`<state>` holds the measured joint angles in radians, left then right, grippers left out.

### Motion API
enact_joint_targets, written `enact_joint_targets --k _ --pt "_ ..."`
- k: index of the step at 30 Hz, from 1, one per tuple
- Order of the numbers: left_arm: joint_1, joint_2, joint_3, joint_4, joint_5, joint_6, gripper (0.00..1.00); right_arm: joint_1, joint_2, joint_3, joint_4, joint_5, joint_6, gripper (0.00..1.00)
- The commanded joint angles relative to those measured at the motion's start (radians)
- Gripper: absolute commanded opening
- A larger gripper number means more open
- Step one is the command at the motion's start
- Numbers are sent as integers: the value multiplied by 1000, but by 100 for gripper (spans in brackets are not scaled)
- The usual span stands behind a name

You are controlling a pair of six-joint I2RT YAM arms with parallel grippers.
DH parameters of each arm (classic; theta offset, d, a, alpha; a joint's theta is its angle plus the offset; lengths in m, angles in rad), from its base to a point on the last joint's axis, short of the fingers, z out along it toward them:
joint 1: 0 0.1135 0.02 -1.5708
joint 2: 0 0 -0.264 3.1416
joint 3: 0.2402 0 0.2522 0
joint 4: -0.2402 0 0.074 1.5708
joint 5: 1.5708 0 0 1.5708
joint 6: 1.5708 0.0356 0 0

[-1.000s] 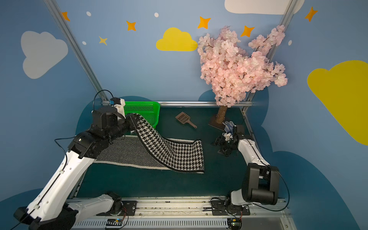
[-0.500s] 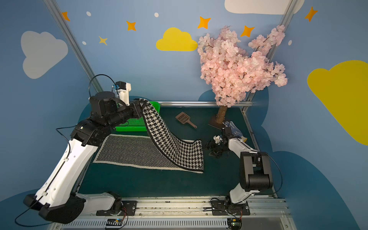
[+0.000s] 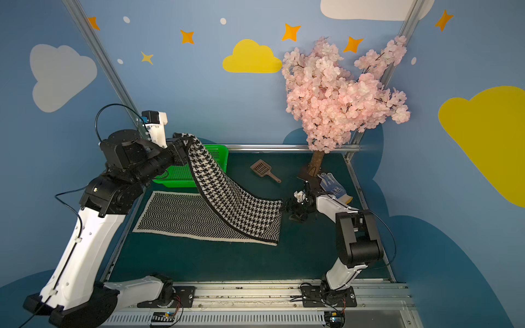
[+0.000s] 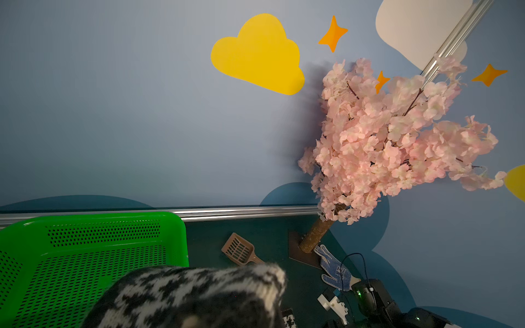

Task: Roll up the scarf and place it into the basket
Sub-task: Flatten out the scarf at the center of the board.

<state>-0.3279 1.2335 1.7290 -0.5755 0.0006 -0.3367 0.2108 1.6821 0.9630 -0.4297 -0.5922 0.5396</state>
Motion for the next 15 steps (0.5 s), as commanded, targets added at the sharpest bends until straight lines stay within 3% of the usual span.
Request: enact_joint_targets --k 1,11,13,15 --pt "15 -27 -23 17 -11 24 3 18 36 18 37 9 22 67" --pt "26 -81 -117 38 -19 19 3 66 119 22 101 9 53 50" --pt "27 -85 -126 34 -21 23 3 71 122 14 110 19 59 43" --pt "30 -95 -140 35 -24 24 3 73 123 1 123 28 62 26"
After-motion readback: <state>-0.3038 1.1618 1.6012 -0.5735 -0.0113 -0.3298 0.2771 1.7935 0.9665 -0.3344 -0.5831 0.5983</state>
